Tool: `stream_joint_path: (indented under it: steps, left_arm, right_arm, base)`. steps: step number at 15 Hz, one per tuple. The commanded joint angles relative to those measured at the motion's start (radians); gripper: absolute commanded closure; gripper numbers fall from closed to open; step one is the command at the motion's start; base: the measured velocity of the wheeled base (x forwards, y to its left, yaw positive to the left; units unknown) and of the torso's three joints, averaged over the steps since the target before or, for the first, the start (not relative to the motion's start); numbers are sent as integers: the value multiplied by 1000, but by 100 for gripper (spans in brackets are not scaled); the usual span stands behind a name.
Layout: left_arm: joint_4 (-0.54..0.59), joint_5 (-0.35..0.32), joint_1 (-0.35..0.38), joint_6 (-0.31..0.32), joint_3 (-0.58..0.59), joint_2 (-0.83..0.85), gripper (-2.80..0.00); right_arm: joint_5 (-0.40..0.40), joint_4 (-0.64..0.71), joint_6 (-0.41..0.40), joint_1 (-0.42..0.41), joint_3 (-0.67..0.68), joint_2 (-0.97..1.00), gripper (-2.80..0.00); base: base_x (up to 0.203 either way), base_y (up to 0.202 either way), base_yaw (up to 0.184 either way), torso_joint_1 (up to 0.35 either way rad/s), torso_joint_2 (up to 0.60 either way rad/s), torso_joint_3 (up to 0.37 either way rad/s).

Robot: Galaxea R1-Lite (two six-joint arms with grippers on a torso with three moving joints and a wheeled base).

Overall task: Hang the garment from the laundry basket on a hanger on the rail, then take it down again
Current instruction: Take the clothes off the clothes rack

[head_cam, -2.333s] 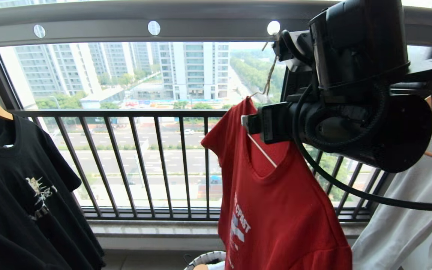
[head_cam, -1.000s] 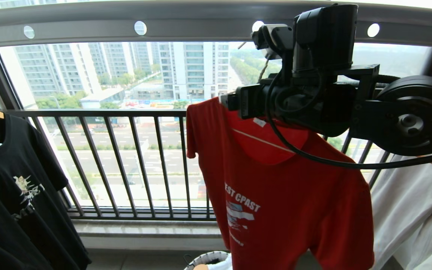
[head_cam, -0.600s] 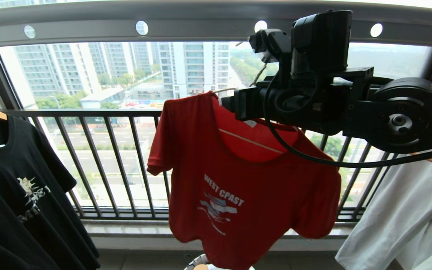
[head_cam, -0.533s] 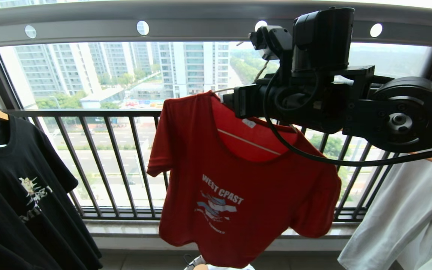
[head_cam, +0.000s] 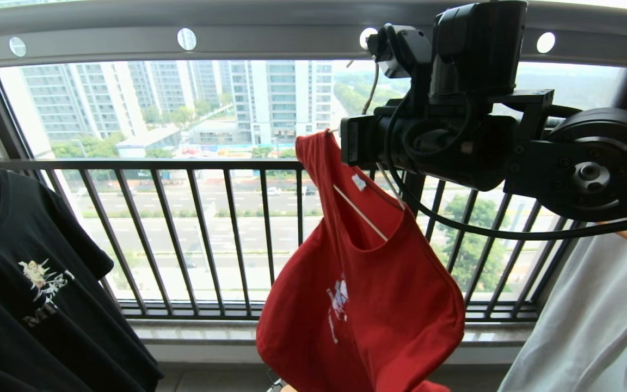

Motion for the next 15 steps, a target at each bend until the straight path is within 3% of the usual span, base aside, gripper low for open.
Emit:
stream_joint_path:
  steps: [1,15]
  left_arm:
    - [0,0,0,0,2,0,0]
    - [0,-1,0,0,0,0,0]
  right_arm:
    - [-4,-1,-1,-1,3,-3,0]
    - [-40,-15,-1,2,82,-82,0]
  base:
    - [0,0,0,0,0,0]
    - [0,0,0,0,0,0]
